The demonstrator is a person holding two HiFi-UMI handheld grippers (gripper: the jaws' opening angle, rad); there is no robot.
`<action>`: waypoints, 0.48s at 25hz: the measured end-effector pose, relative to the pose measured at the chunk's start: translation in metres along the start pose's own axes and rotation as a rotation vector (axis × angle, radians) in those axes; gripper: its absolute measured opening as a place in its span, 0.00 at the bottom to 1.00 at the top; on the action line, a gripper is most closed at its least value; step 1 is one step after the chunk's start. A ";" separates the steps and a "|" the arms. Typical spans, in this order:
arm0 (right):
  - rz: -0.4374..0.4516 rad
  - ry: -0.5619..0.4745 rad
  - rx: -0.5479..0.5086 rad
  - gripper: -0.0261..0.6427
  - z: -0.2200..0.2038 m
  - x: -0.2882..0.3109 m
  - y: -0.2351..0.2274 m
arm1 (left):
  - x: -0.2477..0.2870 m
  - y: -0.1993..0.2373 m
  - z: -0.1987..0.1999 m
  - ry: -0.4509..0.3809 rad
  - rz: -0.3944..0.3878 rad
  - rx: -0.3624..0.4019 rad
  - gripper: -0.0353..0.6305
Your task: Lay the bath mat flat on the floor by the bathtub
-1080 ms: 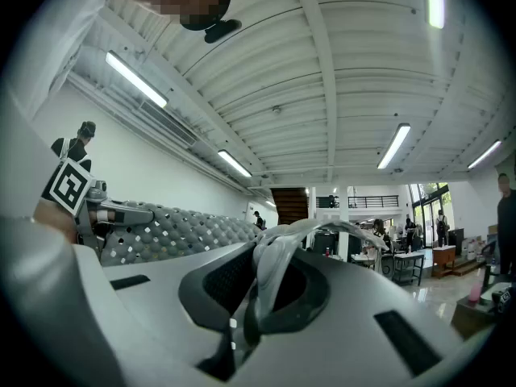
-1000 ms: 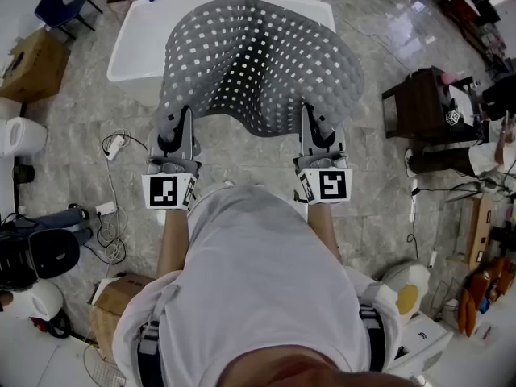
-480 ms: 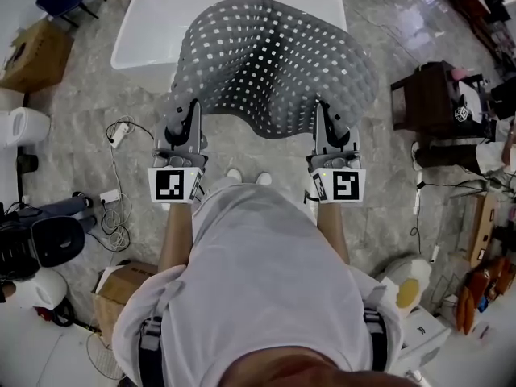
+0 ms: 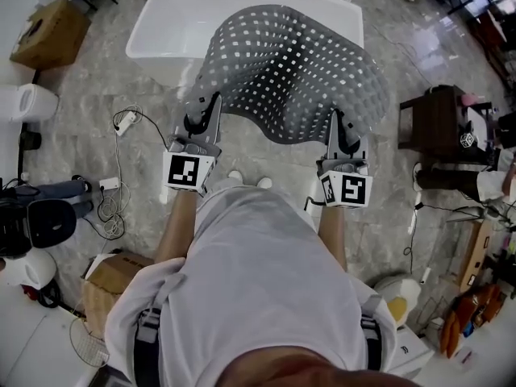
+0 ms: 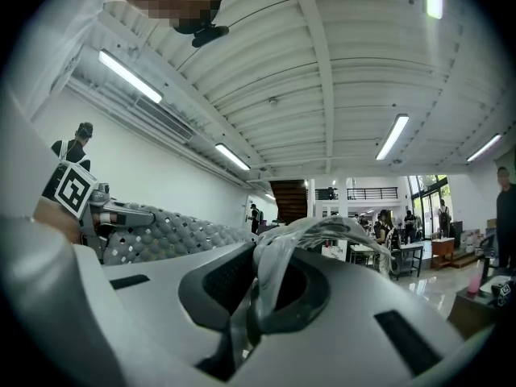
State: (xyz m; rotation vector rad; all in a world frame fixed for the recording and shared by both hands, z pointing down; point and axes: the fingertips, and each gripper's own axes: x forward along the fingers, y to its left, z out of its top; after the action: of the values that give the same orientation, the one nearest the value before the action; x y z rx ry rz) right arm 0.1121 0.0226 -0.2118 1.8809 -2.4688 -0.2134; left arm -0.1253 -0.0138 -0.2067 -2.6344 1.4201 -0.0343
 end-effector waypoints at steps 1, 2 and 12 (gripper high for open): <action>-0.002 0.000 0.006 0.07 -0.002 0.003 0.001 | 0.000 0.004 -0.001 -0.002 -0.001 0.002 0.08; -0.005 -0.001 0.013 0.07 -0.005 0.007 0.002 | 0.001 0.008 -0.004 -0.002 -0.001 0.004 0.08; -0.022 0.010 0.040 0.07 -0.053 0.042 -0.024 | 0.030 0.042 -0.039 -0.045 0.030 -0.021 0.08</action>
State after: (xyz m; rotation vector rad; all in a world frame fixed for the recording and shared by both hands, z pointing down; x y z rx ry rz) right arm 0.1292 -0.0286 -0.1644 1.9198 -2.4655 -0.1552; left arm -0.1474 -0.0660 -0.1760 -2.6124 1.4535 0.0428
